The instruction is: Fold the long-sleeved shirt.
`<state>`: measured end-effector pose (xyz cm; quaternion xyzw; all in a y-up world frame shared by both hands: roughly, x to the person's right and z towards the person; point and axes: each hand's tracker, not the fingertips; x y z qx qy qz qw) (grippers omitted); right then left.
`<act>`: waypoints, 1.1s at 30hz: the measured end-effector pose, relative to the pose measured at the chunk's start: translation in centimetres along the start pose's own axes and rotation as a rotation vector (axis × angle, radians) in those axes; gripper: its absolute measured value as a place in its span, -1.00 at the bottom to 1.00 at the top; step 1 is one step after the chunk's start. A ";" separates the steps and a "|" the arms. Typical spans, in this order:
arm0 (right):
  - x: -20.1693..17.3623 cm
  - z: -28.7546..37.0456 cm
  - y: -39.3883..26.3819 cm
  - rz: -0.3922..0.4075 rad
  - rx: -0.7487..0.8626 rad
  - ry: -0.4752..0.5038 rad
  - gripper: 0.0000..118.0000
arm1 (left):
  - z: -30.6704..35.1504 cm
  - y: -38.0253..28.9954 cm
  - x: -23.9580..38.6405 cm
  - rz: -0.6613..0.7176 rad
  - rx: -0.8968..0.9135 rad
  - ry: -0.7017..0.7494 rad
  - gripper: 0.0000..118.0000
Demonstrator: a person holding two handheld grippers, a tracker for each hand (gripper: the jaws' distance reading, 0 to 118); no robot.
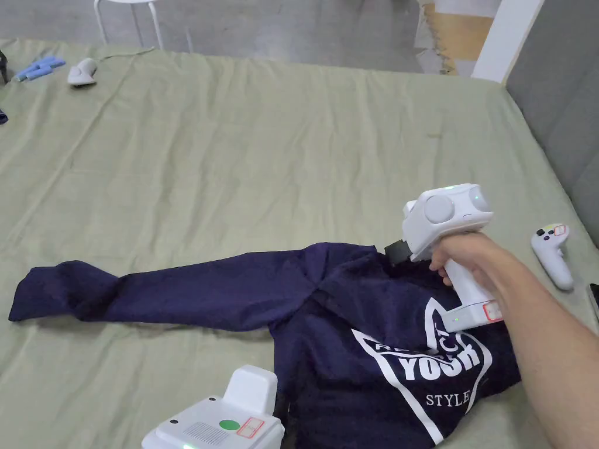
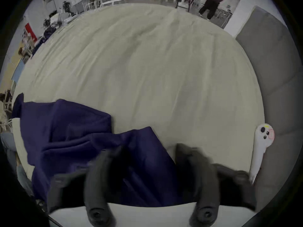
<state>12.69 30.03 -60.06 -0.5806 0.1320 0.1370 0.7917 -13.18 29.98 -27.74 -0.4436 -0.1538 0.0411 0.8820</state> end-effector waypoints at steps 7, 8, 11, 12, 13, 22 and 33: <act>1.9 9.0 -2.9 0.008 0.180 -0.011 -0.94 | 2.0 2.1 -0.8 0.002 0.067 0.036 -0.84; 2.6 11.1 -3.1 -0.016 0.226 -0.009 -0.94 | 2.7 3.1 -1.2 -0.012 0.101 0.044 -0.85; 4.7 18.1 -4.6 -0.070 0.382 -0.013 -0.94 | 5.0 6.7 -2.2 -0.068 0.190 0.080 -0.85; 5.4 20.8 -5.1 -0.102 0.450 0.005 -0.94 | 5.8 8.6 -2.6 -0.079 0.223 0.104 -0.85; 5.9 22.9 -5.4 -0.126 0.509 0.026 -0.94 | 6.4 10.2 -3.0 -0.088 0.252 0.117 -0.85; 7.9 39.5 -2.7 -0.176 0.930 -0.085 -0.94 | 14.2 31.3 -6.7 -0.126 0.532 0.283 -0.85; 9.8 41.6 4.6 -0.224 1.004 -0.212 -0.94 | 19.0 44.6 -10.1 -0.001 0.626 0.358 -0.85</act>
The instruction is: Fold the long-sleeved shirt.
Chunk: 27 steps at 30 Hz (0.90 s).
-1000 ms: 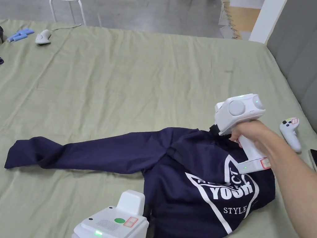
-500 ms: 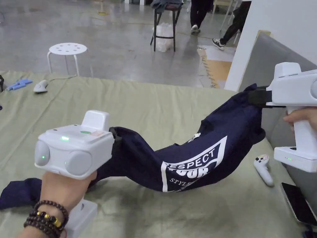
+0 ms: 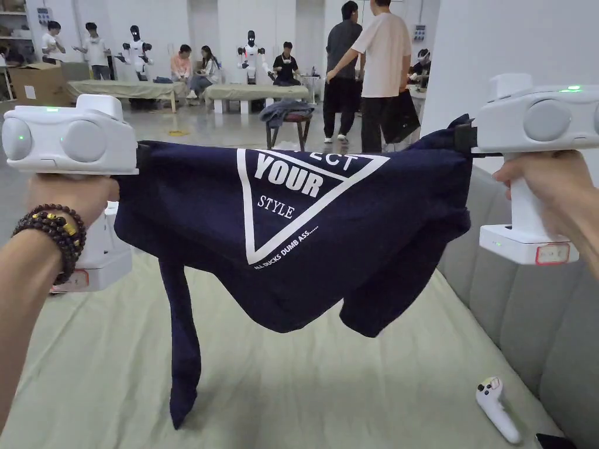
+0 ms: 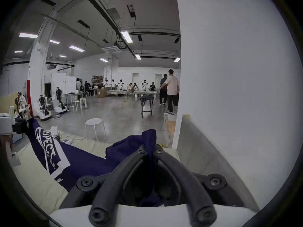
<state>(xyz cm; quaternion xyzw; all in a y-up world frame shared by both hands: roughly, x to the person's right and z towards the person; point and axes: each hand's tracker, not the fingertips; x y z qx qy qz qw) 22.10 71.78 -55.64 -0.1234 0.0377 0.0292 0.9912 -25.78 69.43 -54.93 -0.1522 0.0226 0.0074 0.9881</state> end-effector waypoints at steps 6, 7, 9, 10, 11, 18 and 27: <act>-0.2 -4.0 -8.1 -0.059 -0.135 0.011 -0.94 | -2.9 -7.4 0.6 0.015 -0.128 -0.006 -0.85; -0.1 -4.6 -10.3 -0.080 -0.171 0.022 -0.94 | -3.5 -9.4 0.6 0.025 -0.163 -0.025 -0.85; 0.3 -5.8 -14.4 -0.143 -0.231 0.030 -0.94 | -4.6 -13.3 0.8 0.011 -0.226 -0.028 -0.85; 0.4 -6.4 -16.5 -0.167 -0.268 0.027 -0.94 | -5.1 -15.4 0.9 0.005 -0.253 -0.023 -0.85; 0.5 -6.7 -18.8 -0.174 -0.309 0.023 -0.94 | -5.6 -17.5 1.0 0.001 -0.281 -0.033 -0.85; 0.3 -5.0 -26.2 -0.219 -0.393 0.039 -0.94 | -3.9 -23.8 0.6 0.062 -0.350 -0.045 -0.85; -0.2 10.0 -34.5 -0.124 -0.415 0.060 -0.94 | 12.0 -33.7 -0.8 -0.015 -0.358 -0.057 -0.86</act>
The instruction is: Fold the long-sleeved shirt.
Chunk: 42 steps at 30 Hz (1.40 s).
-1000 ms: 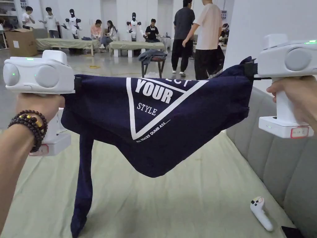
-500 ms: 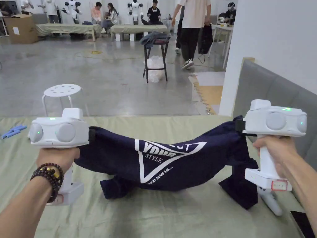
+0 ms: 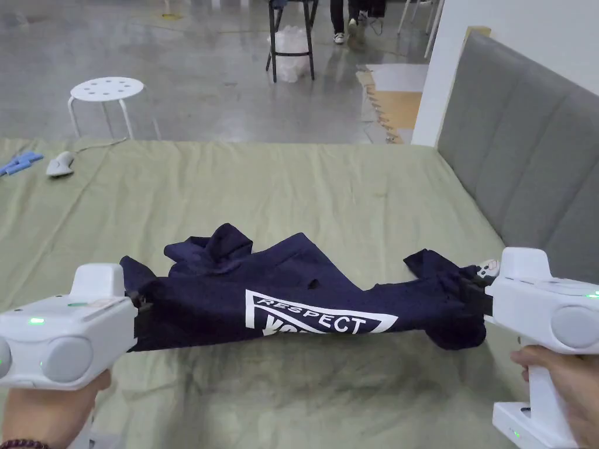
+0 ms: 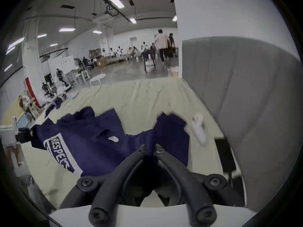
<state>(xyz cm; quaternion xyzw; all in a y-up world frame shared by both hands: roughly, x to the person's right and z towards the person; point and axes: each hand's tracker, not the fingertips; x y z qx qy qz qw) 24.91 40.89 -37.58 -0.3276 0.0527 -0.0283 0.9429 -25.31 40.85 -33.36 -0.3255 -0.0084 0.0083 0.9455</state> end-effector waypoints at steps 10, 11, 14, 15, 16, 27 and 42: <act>1.0 -4.3 -13.3 -0.076 -0.341 -0.032 -0.73 | -2.6 -14.1 1.3 0.013 -0.311 0.053 -0.24; 1.1 -4.0 -12.3 -0.077 -0.371 -0.031 -0.29 | -2.3 -13.8 1.3 0.009 -0.303 0.062 0.28; 0.6 -1.0 -10.0 0.007 -0.233 -0.073 1.00 | -1.5 -11.9 0.0 0.013 -0.284 0.027 0.85; 0.4 -0.1 -9.3 0.022 -0.194 -0.089 1.00 | -0.3 -11.2 -0.2 0.036 -0.251 -0.007 0.82; 0.1 1.5 -8.7 0.024 -0.144 -0.077 0.97 | 0.4 -10.1 -0.6 0.046 -0.204 -0.011 0.79; -0.8 3.6 -7.0 -0.065 -0.177 -0.058 -0.48 | 3.6 -4.5 1.6 0.019 -0.099 -0.064 -0.92; 0.5 -4.1 -11.4 -0.012 -0.378 -0.070 -0.93 | -10.7 5.8 9.7 -0.118 -0.117 -0.215 -0.89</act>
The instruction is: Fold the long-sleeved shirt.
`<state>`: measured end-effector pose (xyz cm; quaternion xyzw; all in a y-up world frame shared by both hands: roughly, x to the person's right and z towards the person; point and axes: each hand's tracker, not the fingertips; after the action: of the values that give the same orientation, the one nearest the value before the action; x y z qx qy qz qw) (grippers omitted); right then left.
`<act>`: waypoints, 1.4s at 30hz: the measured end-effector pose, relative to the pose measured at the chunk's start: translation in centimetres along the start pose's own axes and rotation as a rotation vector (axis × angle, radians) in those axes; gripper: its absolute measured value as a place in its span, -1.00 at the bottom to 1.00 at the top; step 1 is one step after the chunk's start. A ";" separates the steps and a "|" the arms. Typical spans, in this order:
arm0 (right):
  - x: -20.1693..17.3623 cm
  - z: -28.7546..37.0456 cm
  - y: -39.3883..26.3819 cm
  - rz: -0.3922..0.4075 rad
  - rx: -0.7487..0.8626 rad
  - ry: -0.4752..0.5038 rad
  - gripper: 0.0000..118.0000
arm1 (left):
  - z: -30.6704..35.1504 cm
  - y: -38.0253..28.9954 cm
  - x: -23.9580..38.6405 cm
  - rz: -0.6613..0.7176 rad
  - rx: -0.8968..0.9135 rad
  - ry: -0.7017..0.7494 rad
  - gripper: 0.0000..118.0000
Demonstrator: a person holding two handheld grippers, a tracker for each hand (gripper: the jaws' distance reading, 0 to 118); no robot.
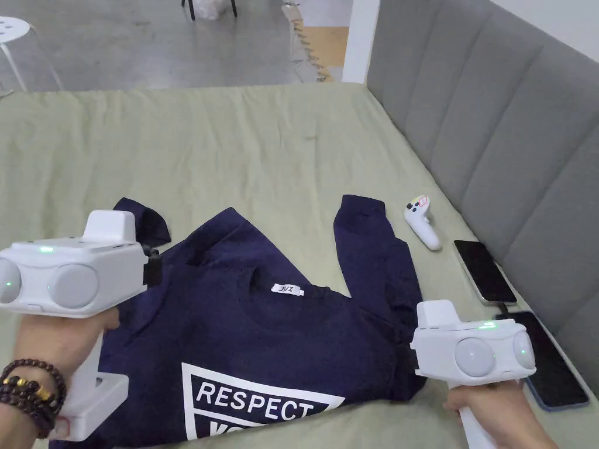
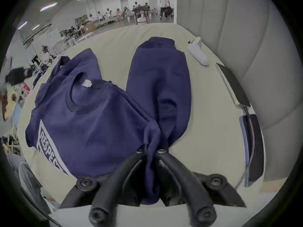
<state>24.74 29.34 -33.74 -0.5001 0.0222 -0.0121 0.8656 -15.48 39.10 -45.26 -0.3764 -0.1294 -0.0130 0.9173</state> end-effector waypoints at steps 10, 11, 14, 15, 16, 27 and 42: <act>-1.9 -0.8 -1.6 0.068 0.034 -0.071 -0.95 | -17.7 6.6 3.1 -0.209 -0.171 0.054 0.68; -1.8 -0.7 -1.5 0.058 0.034 -0.067 -0.95 | -19.2 6.7 3.5 -0.248 -0.195 0.071 0.64; -1.6 -0.7 -1.6 0.065 0.034 -0.060 -0.95 | -22.5 6.4 4.2 -0.321 -0.238 0.025 0.51; -1.4 -0.7 -1.5 0.064 0.033 -0.055 -0.95 | -23.4 6.0 4.5 -0.316 -0.274 0.020 0.45; -1.2 -0.7 -1.5 0.060 0.031 -0.048 -0.95 | -23.7 5.6 4.7 -0.324 -0.288 0.020 0.44; 1.7 6.8 4.8 -0.034 0.183 0.080 -0.95 | -10.6 10.8 -0.9 -0.242 0.035 -0.071 -0.86; -4.4 27.0 38.3 0.076 0.742 0.080 -0.94 | 20.1 25.7 -13.3 0.082 0.620 0.046 -0.85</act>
<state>21.70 72.00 -53.39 -0.1505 0.0687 -0.0070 0.9862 -29.84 70.48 -52.45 -0.0831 -0.0908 0.0556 0.9908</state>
